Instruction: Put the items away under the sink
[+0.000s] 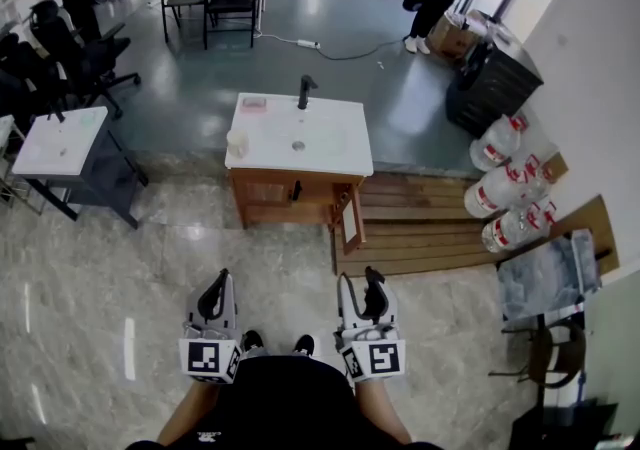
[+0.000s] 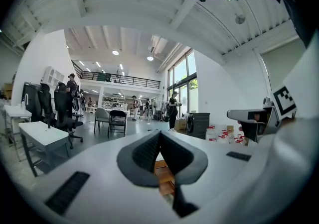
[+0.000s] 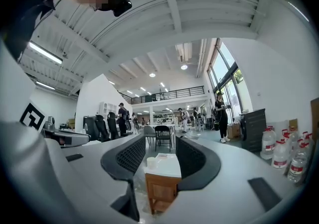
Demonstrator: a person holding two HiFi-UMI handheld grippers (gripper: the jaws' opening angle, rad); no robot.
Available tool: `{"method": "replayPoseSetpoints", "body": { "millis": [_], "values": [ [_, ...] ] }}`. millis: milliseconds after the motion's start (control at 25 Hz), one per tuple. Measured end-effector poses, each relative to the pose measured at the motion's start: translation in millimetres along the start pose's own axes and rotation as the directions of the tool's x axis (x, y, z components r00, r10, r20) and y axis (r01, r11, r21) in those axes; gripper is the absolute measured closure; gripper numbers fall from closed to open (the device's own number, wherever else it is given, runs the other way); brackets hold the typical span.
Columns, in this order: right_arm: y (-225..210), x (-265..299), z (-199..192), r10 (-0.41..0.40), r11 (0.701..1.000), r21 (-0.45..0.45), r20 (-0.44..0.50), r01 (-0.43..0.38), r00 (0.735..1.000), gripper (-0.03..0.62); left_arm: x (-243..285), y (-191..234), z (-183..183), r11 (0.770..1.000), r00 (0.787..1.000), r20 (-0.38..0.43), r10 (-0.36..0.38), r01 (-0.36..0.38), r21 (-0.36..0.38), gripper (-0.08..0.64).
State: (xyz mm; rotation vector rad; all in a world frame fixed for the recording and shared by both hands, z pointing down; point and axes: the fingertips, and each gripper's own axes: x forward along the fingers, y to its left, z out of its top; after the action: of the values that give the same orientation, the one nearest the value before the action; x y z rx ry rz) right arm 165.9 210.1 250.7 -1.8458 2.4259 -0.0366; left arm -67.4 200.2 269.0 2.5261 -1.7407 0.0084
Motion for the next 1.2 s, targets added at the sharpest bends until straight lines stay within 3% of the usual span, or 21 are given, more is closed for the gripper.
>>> {"method": "replayPoseSetpoints", "body": {
  "millis": [80, 360, 1000, 1200],
  "values": [
    [1.5, 1.4, -0.6, 0.008, 1.0, 0.008, 0.001, -0.008, 1.0, 0.378, -0.4, 0.8, -1.4, 1.0, 1.0, -0.004, 0.001, -0.001, -0.004, 0.554],
    [10.8, 10.6, -7.6, 0.036, 0.999, 0.027, -0.037, -0.035, 0.999, 0.215, -2.3, 6.8, 3.9, 1.0, 1.0, 0.002, -0.007, 0.007, -0.001, 0.554],
    [62.8, 44.6, -8.0, 0.015, 1.0, 0.001, -0.021, -0.015, 1.0, 0.209, -20.3, 78.1, -3.1, 1.0, 1.0, -0.014, 0.001, -0.001, 0.006, 0.554],
    [83.5, 51.1, -10.5, 0.023, 1.0, -0.007, -0.025, -0.024, 0.999, 0.209, -23.4, 92.8, -5.5, 0.999, 1.0, -0.009, 0.001, -0.001, -0.033, 0.554]
  ]
}}
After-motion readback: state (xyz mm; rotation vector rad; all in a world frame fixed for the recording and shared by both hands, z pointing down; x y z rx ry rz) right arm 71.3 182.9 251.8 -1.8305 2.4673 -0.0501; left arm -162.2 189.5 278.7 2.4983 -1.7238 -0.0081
